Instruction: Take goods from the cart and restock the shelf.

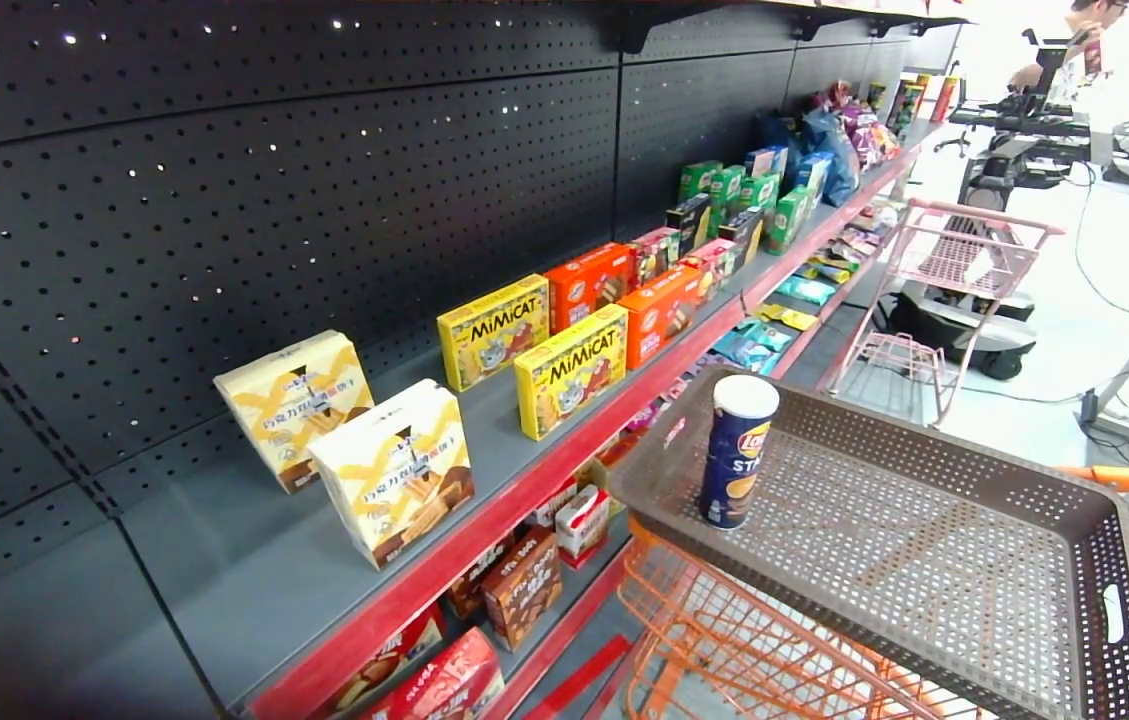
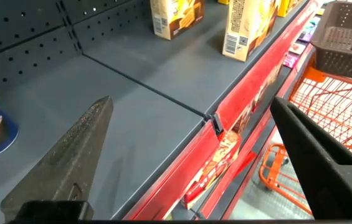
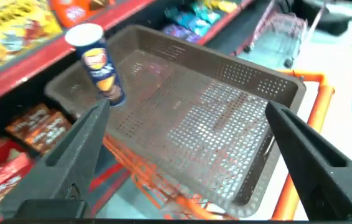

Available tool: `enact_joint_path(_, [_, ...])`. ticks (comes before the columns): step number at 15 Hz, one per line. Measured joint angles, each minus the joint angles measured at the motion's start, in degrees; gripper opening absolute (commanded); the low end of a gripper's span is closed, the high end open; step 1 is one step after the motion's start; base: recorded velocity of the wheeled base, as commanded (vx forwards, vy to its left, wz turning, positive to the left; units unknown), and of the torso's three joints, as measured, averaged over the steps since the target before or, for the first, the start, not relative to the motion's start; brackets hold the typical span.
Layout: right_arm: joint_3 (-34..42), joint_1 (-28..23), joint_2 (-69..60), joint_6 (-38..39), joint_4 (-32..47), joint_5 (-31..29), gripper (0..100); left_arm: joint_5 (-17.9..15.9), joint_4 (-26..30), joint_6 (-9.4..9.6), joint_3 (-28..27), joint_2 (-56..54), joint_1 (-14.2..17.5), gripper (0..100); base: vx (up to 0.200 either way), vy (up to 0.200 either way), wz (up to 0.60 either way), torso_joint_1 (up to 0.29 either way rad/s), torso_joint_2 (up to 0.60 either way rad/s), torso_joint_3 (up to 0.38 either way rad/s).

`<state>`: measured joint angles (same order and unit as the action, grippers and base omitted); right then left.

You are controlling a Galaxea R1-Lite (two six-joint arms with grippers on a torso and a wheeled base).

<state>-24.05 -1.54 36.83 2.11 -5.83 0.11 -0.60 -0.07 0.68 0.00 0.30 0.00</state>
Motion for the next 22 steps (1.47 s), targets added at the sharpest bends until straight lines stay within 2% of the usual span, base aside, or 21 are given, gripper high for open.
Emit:
enact_joint_path(3, [-0.91,-1.63,13.41,-1.22,-10.73,0.22,100,0.00,0.00,0.02,0.00,0.00,0.00,100,0.000,0.000,0.00,0.000,0.00,0.000])
enact_joint_path(6, [-1.96,-1.84,27.48,-2.76,-25.78,2.02,100,-0.02,0.00,0.02,0.00,0.00,0.00,100,0.000,0.000,0.00,0.000,0.00,0.000])
enact_joint_path(9, [-2.68,-1.02,42.36,-5.96,-49.74,9.96,100,-0.02,0.00,0.02,0.00,0.00,0.00,100,0.000,0.000,0.00,0.000,0.00,0.000])
enact_joint_path(11, [-2.79,-0.46,50.25,-8.12,-60.49,16.55,100,-0.02,0.00,0.00,0.00,0.00,0.00,100,0.000,0.000,0.00,0.000,0.00,0.000])
enact_joint_path(15, [-2.51,3.38,62.12,-9.11,-68.82,19.32,100,0.00,0.00,0.02,0.00,0.00,0.00,100,0.000,0.000,0.00,0.000,0.00,0.000])
enact_joint_path(17, [-2.76,4.84,66.37,-9.22,-70.23,19.35,100,-0.02,0.00,0.02,0.00,0.00,0.00,100,0.000,0.000,0.00,0.000,0.00,0.000])
enact_joint_path(22, [-9.65,6.94,74.80,-9.17,-71.50,19.52,100,-0.02,0.00,0.00,0.00,0.02,0.00,100,0.000,0.000,0.00,0.000,0.00,0.000])
